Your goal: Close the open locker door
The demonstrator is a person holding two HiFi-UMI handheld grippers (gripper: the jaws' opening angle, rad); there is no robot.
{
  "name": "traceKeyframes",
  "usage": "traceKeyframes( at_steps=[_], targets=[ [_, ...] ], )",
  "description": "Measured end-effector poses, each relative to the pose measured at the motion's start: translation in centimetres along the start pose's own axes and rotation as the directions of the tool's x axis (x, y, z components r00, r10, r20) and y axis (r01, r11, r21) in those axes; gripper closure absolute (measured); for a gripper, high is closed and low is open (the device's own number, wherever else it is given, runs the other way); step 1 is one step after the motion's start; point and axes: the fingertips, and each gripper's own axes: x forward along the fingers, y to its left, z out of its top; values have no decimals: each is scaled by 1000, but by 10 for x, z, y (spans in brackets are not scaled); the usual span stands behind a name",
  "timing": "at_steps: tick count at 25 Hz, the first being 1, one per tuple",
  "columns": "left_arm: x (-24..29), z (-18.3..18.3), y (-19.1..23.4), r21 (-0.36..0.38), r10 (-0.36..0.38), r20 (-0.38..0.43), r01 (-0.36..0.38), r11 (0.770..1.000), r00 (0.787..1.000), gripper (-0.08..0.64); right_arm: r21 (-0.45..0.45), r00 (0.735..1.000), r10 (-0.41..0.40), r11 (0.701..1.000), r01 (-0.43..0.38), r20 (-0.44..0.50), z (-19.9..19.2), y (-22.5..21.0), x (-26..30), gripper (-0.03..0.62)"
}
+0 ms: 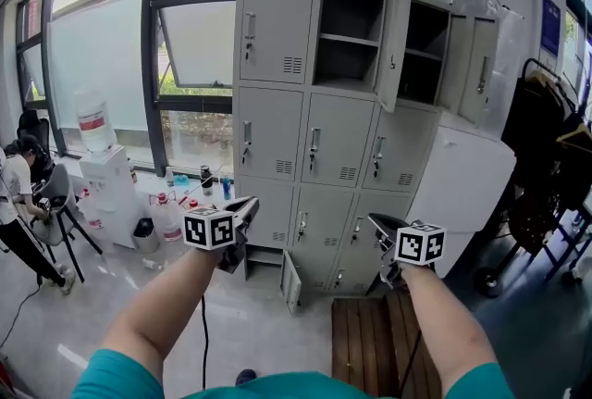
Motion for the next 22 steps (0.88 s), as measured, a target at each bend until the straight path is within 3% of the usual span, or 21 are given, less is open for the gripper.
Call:
traceKeyframes(
  at_steps=[6,10,16,22],
  targets=[
    [85,37,106,40,-95,-46,97,995,994,560,25,997,-38,999,36,65,34,-40,122,601],
    [137,47,155,38,-113,-74,116,993,991,560,48,995,-70,997,67,77,48,-72,174,601],
    [211,27,177,0,-105,-97,106,994,990,560,56,995,-79,996,76,56,52,-138,206,601],
    [265,17,177,-22,-16,-68,14,1000,998,560,10,1000,8,1000,-8,29,63,-200,225,601]
  ],
)
